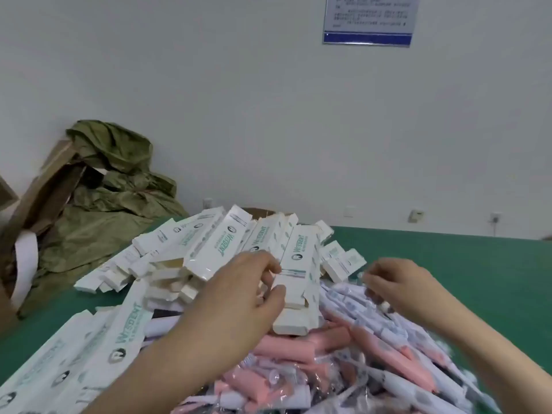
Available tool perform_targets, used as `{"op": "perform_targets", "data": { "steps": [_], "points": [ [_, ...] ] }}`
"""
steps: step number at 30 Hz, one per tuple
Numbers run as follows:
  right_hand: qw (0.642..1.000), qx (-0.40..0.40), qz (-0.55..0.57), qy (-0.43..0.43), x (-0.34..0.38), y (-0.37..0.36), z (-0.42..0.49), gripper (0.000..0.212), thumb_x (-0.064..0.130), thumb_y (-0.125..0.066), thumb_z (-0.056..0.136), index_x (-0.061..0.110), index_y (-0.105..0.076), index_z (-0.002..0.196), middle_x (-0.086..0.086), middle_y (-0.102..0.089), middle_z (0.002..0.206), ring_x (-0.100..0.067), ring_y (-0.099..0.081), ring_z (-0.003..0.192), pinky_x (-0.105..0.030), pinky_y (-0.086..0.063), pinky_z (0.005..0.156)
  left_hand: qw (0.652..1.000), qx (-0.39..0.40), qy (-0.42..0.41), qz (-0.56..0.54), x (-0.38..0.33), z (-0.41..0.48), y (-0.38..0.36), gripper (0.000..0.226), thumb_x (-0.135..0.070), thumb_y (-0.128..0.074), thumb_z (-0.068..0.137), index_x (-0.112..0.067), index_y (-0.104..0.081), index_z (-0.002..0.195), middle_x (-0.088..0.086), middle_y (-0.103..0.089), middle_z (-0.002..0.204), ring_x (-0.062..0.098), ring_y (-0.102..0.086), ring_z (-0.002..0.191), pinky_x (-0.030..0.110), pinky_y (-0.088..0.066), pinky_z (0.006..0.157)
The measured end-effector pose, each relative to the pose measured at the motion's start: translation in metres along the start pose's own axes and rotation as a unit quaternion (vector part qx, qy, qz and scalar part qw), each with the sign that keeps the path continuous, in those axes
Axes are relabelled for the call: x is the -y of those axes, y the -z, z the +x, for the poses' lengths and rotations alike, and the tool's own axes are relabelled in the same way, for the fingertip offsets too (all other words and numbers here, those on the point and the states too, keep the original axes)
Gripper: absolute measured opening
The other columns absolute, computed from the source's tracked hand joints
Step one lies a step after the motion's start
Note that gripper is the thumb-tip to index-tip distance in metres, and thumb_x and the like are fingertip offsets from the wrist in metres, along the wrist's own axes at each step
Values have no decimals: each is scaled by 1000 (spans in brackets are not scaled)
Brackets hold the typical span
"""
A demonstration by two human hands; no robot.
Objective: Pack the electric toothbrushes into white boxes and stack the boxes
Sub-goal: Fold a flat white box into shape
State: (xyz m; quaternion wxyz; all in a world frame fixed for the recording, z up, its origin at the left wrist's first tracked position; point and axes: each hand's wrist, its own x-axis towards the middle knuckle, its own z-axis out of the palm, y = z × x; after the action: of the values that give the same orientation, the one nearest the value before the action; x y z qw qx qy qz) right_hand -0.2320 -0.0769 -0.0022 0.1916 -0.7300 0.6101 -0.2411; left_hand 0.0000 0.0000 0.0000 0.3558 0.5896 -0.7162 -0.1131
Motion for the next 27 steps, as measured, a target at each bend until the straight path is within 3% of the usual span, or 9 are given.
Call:
{"op": "perform_targets", "data": {
  "steps": [2,4,8,13,17,20,23,25,27],
  "points": [
    [997,-26,66,-13,4,-23,27,24,16,-49,91,-1,-65,90,-6,-72,77,-18,-59,61,-28,-50,56,991,-42,-8,127,-3,7,-30,29,-49,-43,90,-35,-44,116,-19,-43,105,-1,-44,96,21,-36,74],
    [990,-11,134,-52,17,-40,53,35,21,-47,92,-10,-61,100,-15,-71,84,-20,-57,63,-27,-47,57,971,-70,0,227,-4,12,-59,39,-55,-39,89,-28,-42,118,-11,-43,109,10,-41,103,27,-29,71],
    [971,59,198,-117,14,-64,78,45,51,-44,92,8,-58,87,-5,-65,77,-16,-56,61,-23,-46,56,931,-101,48,348,4,24,-90,54,-64,-33,88,-18,-48,112,0,-52,111,21,-43,106,31,-26,69],
    [956,69,244,-147,9,-75,81,37,48,-63,81,13,-55,73,0,-55,61,-13,-44,51,-21,-36,51,911,-92,61,397,5,33,-108,53,-58,-39,92,-14,-47,119,6,-47,118,24,-40,111,30,-29,70],
    [955,78,250,-142,13,-76,78,27,35,-66,78,14,-50,74,-2,-51,62,-13,-41,49,-21,-30,51,929,-81,60,356,6,31,-111,44,-51,-42,94,-15,-49,118,5,-43,118,24,-39,113,30,-31,71],
    [935,56,319,-143,10,-74,74,22,28,-65,79,12,-51,77,-4,-50,57,-12,-45,39,-18,-31,46,943,-105,37,313,6,27,-109,43,-51,-44,92,-15,-48,117,4,-45,116,24,-39,110,30,-35,80],
    [880,31,455,-135,8,-66,69,20,24,-63,85,6,-60,94,-6,-58,60,-15,-54,43,-22,-44,47,960,-159,-7,231,10,25,-103,51,-47,-51,90,-17,-39,130,4,-47,121,24,-40,111,30,-32,91],
    [830,43,545,-111,11,-62,65,24,20,-59,89,4,-59,107,-4,-62,56,-14,-58,43,-23,-47,47,973,-209,-36,90,14,28,-98,61,-39,-62,86,-17,-35,136,0,-47,123,19,-41,115,23,-30,91],
    [776,77,617,-103,17,-62,58,25,17,-56,91,4,-59,112,-3,-63,56,-12,-59,44,-21,-47,43,964,-250,-65,-61,17,29,-93,70,-33,-73,79,-20,-37,137,-15,-45,117,5,-42,113,8,-30,87]
  ]
}}
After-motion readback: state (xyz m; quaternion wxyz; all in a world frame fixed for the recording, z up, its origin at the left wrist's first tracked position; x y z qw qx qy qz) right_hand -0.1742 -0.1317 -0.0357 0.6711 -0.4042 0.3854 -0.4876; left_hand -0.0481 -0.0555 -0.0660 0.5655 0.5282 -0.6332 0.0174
